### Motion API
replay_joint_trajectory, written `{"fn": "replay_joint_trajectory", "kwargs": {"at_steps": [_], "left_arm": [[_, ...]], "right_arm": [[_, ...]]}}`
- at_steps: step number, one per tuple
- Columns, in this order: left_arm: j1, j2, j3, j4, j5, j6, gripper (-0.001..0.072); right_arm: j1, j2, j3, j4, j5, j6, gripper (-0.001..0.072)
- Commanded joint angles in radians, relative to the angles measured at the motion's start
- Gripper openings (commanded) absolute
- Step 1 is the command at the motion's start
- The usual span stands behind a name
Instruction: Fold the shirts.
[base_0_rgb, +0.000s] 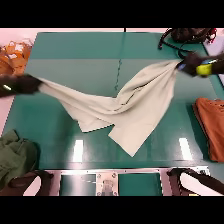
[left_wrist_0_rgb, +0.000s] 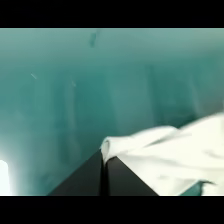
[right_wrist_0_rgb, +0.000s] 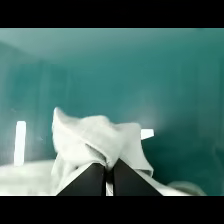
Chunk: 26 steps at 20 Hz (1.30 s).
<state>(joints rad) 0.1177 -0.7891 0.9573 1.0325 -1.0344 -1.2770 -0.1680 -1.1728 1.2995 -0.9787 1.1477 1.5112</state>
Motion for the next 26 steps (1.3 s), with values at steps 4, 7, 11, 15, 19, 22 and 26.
{"fn": "replay_joint_trajectory", "kwargs": {"at_steps": [4,7,11,15,19,22,26], "left_arm": [[0.0,0.001,-0.525,-0.247,0.28,0.101,0.0019],[0.0,0.002,-0.553,-0.247,0.283,0.101,0.0019],[0.0,0.001,-0.552,-0.246,0.286,0.108,0.0019],[0.0,0.001,-0.552,-0.239,0.293,0.137,0.0019],[0.0,0.001,-0.552,-0.239,0.294,0.138,0.0019],[0.0,0.001,-0.552,-0.239,0.291,0.138,0.0019],[0.0,0.001,-0.552,-0.239,0.282,0.136,0.0019]], "right_arm": [[0.098,-0.453,-0.069,0.036,-0.164,-0.057,0.0024],[0.063,-0.461,-0.019,0.032,-0.118,-0.056,0.0268],[-0.097,-0.341,0.051,-0.058,0.084,-0.011,0.0285],[-0.256,-0.142,-0.14,-0.237,0.14,0.059,0.033],[-0.265,-0.036,-0.521,-0.131,0.023,0.031,0.0409],[-0.193,-0.065,-0.693,0.063,-0.146,-0.074,0.0409],[-0.09,-0.127,-0.703,0.106,-0.188,-0.084,0.0406]]}}
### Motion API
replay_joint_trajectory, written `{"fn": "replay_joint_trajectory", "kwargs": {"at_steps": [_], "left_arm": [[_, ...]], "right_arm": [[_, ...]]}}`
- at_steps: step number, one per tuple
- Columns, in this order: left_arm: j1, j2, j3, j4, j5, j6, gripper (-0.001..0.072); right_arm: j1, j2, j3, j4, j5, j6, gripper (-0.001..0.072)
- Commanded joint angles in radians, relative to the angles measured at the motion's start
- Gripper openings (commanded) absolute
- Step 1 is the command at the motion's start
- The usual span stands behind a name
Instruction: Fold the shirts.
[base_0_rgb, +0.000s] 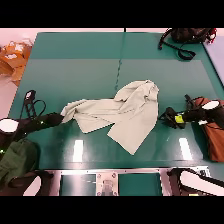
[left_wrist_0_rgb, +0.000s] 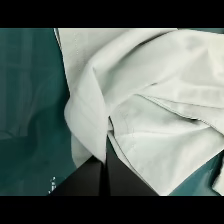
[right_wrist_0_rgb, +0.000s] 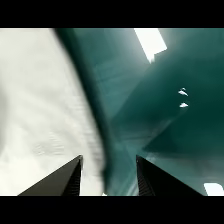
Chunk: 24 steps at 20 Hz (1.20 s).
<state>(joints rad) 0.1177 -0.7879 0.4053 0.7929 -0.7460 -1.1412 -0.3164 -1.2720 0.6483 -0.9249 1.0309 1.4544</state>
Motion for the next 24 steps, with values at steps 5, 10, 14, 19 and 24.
{"fn": "replay_joint_trajectory", "kwargs": {"at_steps": [5,10,14,19,24], "left_arm": [[0.0,0.0,0.042,0.001,-0.045,-0.001,0.0019],[0.0,0.0,0.296,0.074,-0.184,-0.002,0.0019],[0.0,0.0,0.708,0.09,-0.32,-0.003,0.0019],[0.0,0.0,1.275,0.09,-0.386,-0.005,0.0019],[0.0,0.009,1.658,0.096,-0.441,-0.013,0.002]], "right_arm": [[0.123,-0.029,-0.049,0.176,-0.071,-0.122,0.0166],[0.089,0.033,0.196,0.192,0.15,-0.161,0.0024],[0.022,0.22,0.628,0.191,0.227,-0.085,0.0023],[-0.096,0.41,1.111,0.188,0.2,-0.014,0.0024],[-0.221,0.538,1.313,0.177,0.034,-0.013,0.0024]]}}
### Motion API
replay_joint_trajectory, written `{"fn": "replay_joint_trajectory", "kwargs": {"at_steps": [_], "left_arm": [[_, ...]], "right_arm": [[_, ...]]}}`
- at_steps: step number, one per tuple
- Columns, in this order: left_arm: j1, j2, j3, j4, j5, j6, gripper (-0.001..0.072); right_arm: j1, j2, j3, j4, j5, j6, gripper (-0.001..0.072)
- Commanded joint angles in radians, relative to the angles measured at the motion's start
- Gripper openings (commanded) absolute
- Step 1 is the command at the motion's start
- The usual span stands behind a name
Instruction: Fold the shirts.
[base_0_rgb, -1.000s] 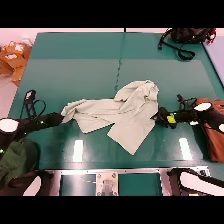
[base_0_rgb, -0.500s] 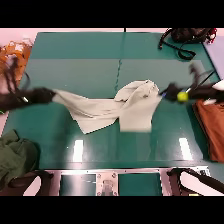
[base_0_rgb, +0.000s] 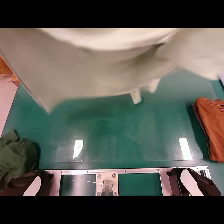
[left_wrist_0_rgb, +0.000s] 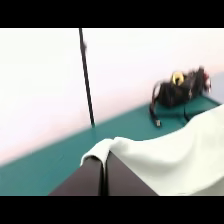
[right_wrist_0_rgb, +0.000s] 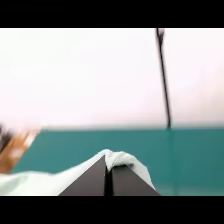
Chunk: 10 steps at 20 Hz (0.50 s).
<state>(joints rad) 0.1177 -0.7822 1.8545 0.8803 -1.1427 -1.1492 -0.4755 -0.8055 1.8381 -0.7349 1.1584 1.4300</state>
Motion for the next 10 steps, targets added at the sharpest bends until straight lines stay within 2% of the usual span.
{"fn": "replay_joint_trajectory", "kwargs": {"at_steps": [1,3,6,10], "left_arm": [[0.0,0.003,0.247,0.018,-0.061,-0.018,0.0019],[0.0,0.003,0.255,0.068,-0.082,-0.034,0.0019],[0.0,0.003,0.143,0.179,-0.09,-0.103,0.0019],[0.0,-0.068,-0.117,0.145,-0.111,-0.11,0.002]], "right_arm": [[-0.067,0.09,0.135,-0.031,-0.126,0.026,0.0024],[-0.068,0.105,0.137,-0.056,-0.16,0.041,0.0024],[-0.068,0.085,0.095,-0.067,-0.109,0.041,0.0024],[-0.066,0.063,-0.198,-0.022,-0.077,0.02,0.0024]]}}
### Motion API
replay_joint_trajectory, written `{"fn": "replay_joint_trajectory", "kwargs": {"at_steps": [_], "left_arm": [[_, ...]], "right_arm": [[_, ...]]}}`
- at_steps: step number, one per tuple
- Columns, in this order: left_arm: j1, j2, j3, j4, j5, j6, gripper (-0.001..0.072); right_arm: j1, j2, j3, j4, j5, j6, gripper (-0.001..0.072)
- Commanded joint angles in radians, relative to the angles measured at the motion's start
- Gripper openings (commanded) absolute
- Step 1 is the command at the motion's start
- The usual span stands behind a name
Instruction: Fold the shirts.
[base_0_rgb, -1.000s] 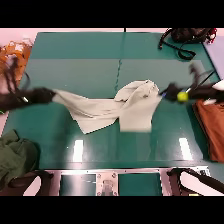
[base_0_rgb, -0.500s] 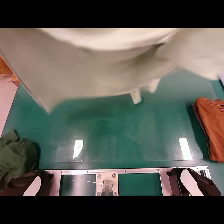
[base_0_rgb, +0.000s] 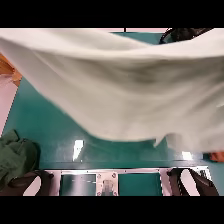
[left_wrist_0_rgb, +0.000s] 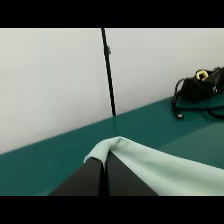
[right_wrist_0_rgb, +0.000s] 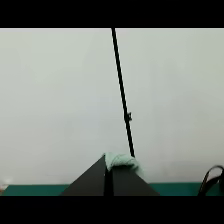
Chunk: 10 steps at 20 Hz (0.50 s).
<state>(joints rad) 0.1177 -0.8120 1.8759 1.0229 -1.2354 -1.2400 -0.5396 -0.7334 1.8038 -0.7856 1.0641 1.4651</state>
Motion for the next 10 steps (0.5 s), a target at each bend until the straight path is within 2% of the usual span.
{"fn": "replay_joint_trajectory", "kwargs": {"at_steps": [1,6,8,10], "left_arm": [[0.0,-0.072,-0.217,-0.015,-0.015,-0.019,0.002],[0.0,-0.336,-0.51,-0.062,0.07,-0.018,0.002],[-0.001,-0.497,-0.547,-0.128,0.092,-0.015,0.0019],[-0.001,-0.664,-0.547,-0.187,0.133,-0.008,0.002]], "right_arm": [[-0.002,-0.018,-0.266,0.051,0.016,-0.041,0.0024],[0.08,-0.171,-0.783,0.057,-0.167,-0.171,0.0024],[0.142,-0.309,-0.869,0.057,-0.25,-0.223,0.0024],[0.191,-0.489,-0.865,0.06,-0.316,-0.243,0.0023]]}}
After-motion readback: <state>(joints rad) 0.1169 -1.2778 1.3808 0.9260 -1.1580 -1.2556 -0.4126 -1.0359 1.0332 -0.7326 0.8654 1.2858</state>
